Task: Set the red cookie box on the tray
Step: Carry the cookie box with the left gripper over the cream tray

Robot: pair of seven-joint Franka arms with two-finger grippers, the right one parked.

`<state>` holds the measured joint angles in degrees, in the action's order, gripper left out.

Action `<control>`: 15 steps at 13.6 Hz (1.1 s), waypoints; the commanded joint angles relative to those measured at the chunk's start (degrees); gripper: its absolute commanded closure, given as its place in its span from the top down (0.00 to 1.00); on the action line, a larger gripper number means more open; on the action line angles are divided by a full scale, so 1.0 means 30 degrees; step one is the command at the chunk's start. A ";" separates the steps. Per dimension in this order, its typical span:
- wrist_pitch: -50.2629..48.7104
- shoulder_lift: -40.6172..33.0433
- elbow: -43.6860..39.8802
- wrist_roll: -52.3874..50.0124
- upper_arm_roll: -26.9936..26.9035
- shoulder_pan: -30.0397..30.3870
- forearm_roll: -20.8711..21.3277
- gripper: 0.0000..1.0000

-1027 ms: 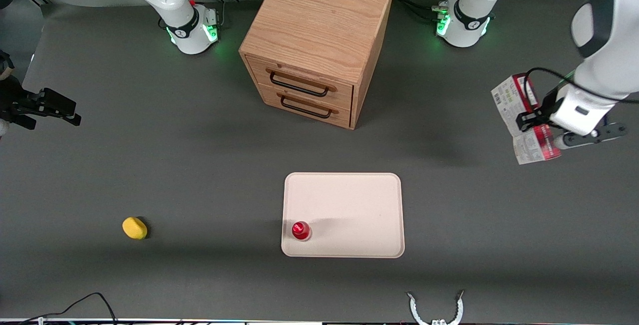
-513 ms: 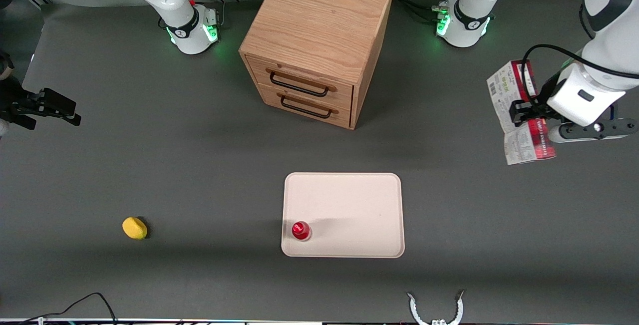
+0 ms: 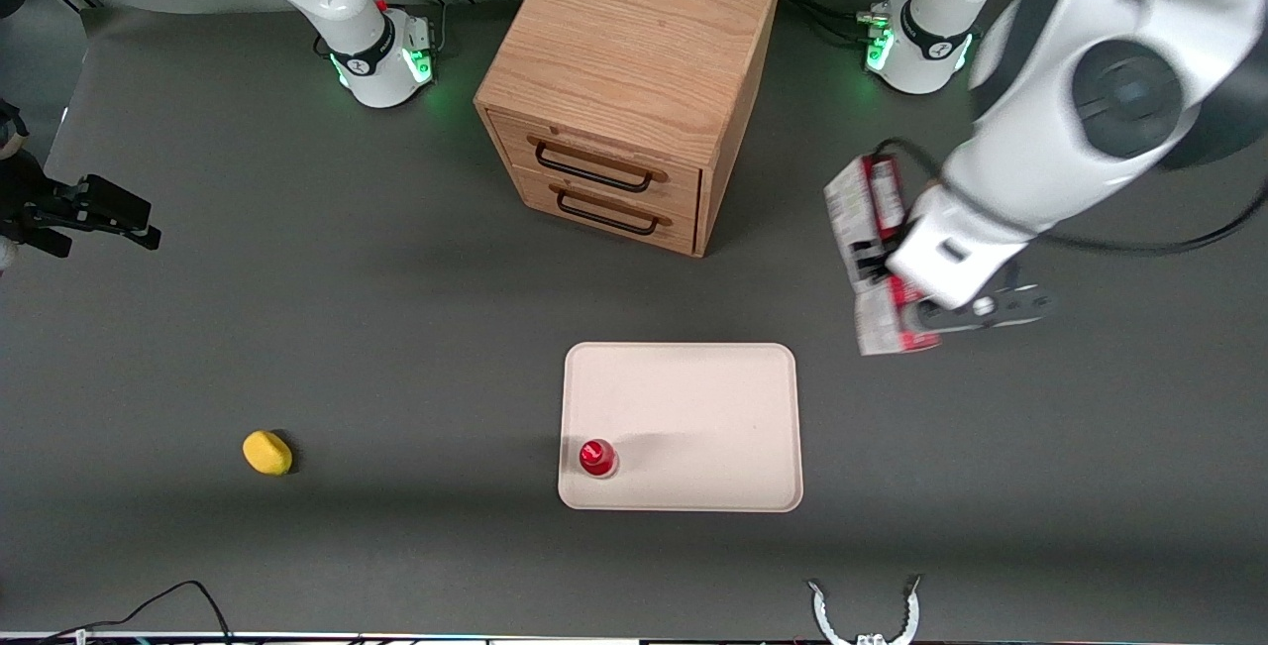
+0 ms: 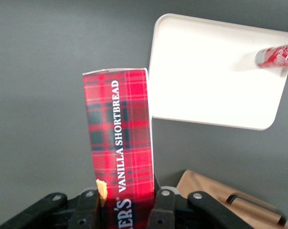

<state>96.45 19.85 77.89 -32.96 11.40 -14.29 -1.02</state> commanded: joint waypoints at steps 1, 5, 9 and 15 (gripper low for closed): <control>0.0862 0.2518 -0.2374 -0.2045 -0.0107 -0.1182 0.0545 0.00; 0.4111 0.5009 -0.2759 -0.3836 -0.0107 -0.2034 0.1482 0.00; 0.6694 0.6946 -0.2759 -0.4131 -0.0253 -0.2474 0.2126 0.00; 0.8888 0.7446 -0.0947 -0.4630 -0.0341 -0.2387 0.2243 0.00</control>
<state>120.24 42.02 73.34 -44.98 11.21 -20.71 4.55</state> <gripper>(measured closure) 0.709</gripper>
